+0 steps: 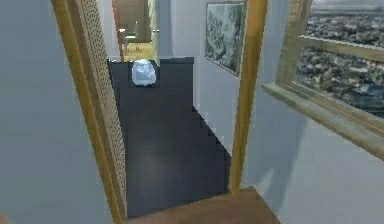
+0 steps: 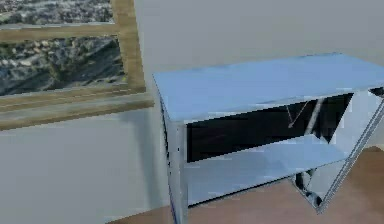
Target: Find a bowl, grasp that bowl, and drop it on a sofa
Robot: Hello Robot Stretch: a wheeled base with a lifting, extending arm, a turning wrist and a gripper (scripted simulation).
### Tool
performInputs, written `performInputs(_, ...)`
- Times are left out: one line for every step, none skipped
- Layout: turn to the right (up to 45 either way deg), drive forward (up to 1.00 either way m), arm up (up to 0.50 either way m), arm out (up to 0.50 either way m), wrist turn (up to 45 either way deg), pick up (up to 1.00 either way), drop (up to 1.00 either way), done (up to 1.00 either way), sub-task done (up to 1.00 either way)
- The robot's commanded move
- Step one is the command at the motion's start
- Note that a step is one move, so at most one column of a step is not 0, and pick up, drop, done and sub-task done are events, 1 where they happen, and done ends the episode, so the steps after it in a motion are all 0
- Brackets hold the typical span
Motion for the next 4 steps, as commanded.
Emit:
performInputs(6.0, 0.0, 0.0, 0.0, 0.0, 0.0, 0.0, 0.0, 0.0)
performInputs(0.0, 0.75, 0.0, 0.0, 0.0, 0.0, 0.0, 0.0, 0.0)
performInputs(-15.0, 0.0, 0.0, 0.0, 0.0, 0.0, 0.0, 0.0, 0.0)
performInputs(-3.0, 0.0, 0.0, 0.0, 0.0, 0.0, 0.0, 0.0, 0.0)
